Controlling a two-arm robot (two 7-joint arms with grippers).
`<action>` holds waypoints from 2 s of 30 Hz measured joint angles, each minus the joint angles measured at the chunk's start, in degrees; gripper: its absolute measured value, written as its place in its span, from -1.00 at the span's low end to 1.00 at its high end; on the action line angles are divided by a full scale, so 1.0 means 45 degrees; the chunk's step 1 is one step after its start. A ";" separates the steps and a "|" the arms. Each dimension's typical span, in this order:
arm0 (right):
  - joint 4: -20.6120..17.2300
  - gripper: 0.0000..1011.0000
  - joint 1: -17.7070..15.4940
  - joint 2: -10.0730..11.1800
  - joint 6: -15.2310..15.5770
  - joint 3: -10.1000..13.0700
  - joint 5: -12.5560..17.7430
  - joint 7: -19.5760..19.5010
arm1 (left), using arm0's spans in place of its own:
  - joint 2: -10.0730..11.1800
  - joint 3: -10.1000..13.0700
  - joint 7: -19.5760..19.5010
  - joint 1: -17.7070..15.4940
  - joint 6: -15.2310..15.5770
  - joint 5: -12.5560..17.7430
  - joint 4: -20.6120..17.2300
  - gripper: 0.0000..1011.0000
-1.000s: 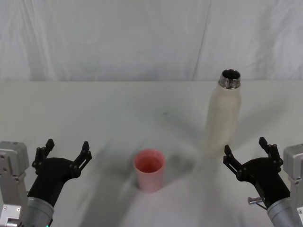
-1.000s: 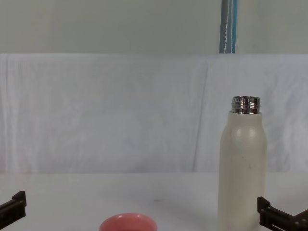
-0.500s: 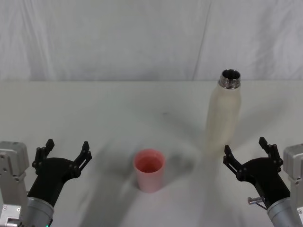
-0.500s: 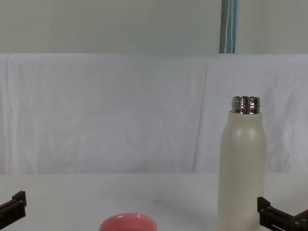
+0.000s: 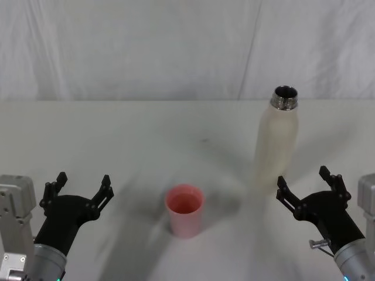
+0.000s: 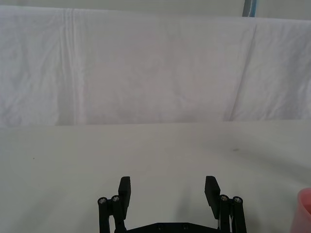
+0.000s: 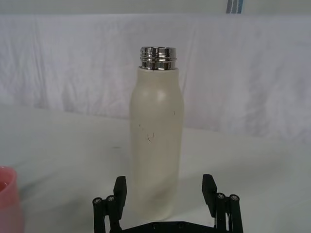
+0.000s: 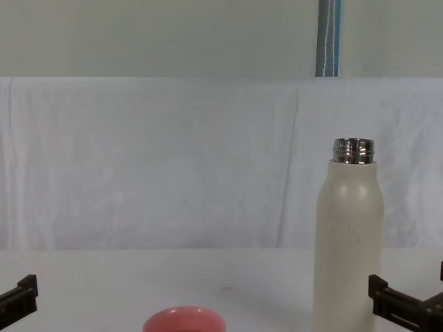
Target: Grasp the thermos with one hand and pour water into the cup lid.
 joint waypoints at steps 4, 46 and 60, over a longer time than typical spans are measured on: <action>0.0015 0.98 0.0153 -0.0078 0.0277 0.0261 0.0508 0.0594 | 0.0000 0.0000 0.0000 0.0000 0.0000 0.0000 0.0000 0.98; 0.2566 0.98 0.2573 -0.0269 0.0996 0.0290 0.1687 0.1905 | 0.0000 0.0000 0.0000 0.0000 0.0000 0.0000 0.0000 0.98; 0.2961 0.98 0.2877 -0.0363 0.0962 0.0177 0.1628 0.1904 | 0.0000 0.0000 0.0000 0.0000 -0.0001 0.0000 0.0000 0.98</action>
